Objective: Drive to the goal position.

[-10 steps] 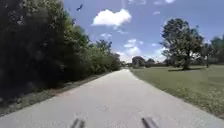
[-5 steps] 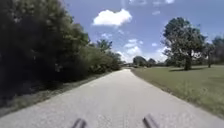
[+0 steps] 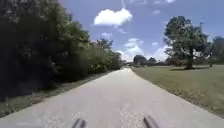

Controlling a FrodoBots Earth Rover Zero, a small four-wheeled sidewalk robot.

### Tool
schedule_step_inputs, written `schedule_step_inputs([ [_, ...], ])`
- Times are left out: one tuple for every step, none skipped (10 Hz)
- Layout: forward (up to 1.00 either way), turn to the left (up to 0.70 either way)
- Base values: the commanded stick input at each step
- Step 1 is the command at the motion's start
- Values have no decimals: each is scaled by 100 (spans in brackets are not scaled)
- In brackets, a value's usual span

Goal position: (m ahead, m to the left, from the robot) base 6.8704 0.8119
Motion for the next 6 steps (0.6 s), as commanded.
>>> schedule_step_inputs([
  [50, 0],
  [50, 0],
  [50, 0],
  [50, 0],
  [50, 0],
  [50, 0],
])
